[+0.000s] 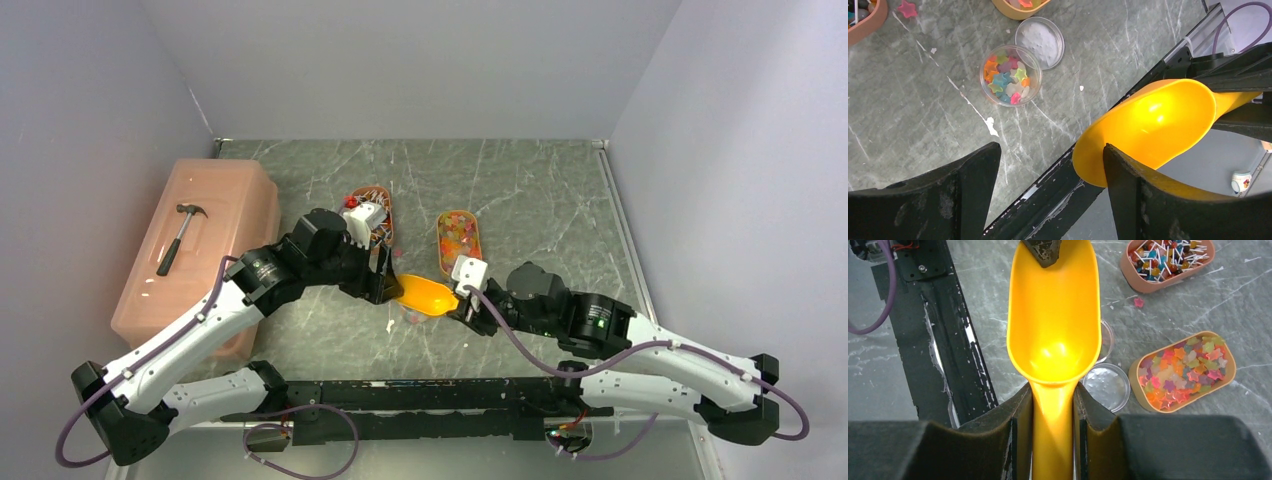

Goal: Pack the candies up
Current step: Adjust the spatula.

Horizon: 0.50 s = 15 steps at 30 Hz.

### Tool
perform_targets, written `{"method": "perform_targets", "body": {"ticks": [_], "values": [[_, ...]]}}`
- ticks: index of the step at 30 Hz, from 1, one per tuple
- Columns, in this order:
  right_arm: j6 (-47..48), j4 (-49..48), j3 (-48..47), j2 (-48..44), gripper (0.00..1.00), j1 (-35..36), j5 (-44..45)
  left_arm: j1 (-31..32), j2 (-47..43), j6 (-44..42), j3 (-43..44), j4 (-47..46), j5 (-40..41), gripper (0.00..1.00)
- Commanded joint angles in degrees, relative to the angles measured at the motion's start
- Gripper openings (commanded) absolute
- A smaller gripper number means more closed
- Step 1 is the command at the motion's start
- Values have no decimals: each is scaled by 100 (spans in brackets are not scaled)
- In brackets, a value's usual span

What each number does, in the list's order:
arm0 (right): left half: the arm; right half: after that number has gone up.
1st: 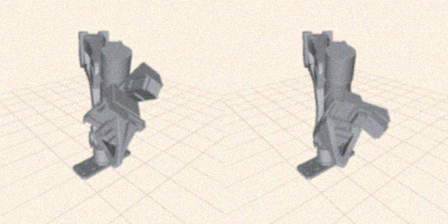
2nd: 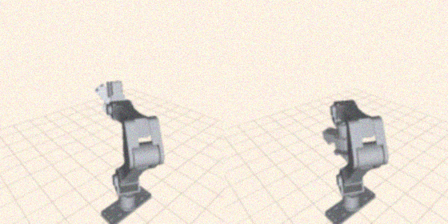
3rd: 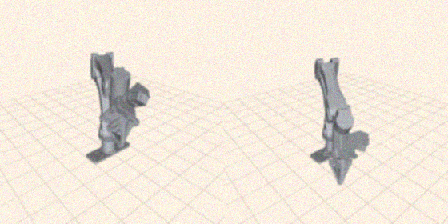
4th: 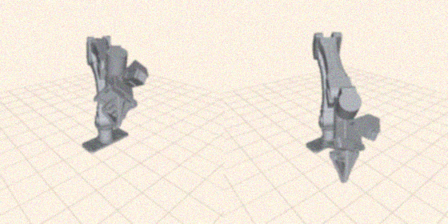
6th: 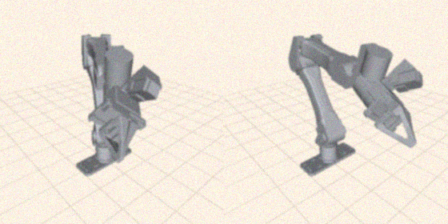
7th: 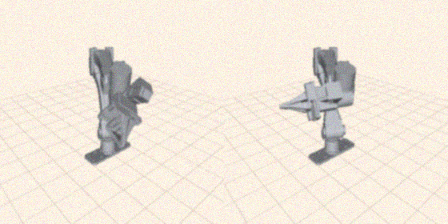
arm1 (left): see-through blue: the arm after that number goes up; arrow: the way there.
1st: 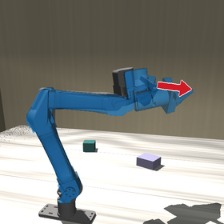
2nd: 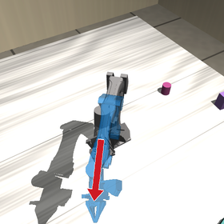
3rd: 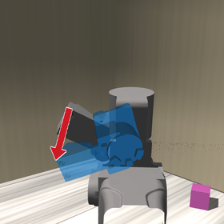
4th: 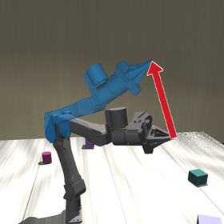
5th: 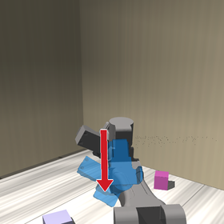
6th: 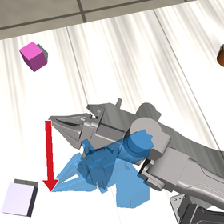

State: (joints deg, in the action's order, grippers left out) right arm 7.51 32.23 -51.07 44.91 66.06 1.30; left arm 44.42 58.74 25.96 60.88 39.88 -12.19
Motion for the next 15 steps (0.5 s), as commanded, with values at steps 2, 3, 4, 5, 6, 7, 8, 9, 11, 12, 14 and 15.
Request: {"method": "perform_targets", "body": {"ticks": [2, 3, 4, 5, 6, 7, 8, 9, 11, 12, 14, 15], "values": [[27, -850, -33, -318, 0, 7, 134, -14, -31, -29, -68, 69, 2, 80], [16, -817, -28, -308, 0, 5, 138, -14, -39, -29, -61, 57, -11, 80], [0, -775, -34, -296, 0, 9, 177, -19, -47, -29, -55, 44, -12, 80], [-44, -712, -53, -251, 0, 5, 243, -15, -63, -23, -51, 32, -24, 80], [-81, -650, -67, -209, 0, 9, 350, -13, -83, -13, -52, 4, -51, 80], [-136, -563, -85, -138, 0, 8, 442, -16, -101, -12, -50, -31, -66, 80], [-210, -443, -118, -51, 0, 4, 525, -18, -125, -5, -44, -40, -59, 80], [-244, -306, -169, 47, 0, 6, 613, -23, -157, -7, -27, -46, -31, 80], [-351, -40, -259, 254, 0, 9, 675, -19, -242, -70, 53, 19, 131, 79], [-385, 43, -271, 330, 0, 5, 678, -15, -306, -124, 133, 124, 297, 79], [-484, 138, -272, 434, 0, 7, 780, -17, -475, -253, 295, 274, 670, 80], [-521, 180, -272, 477, 0, -3, 852, -17, -567, -309, 369, 334, 836, 80]]}}
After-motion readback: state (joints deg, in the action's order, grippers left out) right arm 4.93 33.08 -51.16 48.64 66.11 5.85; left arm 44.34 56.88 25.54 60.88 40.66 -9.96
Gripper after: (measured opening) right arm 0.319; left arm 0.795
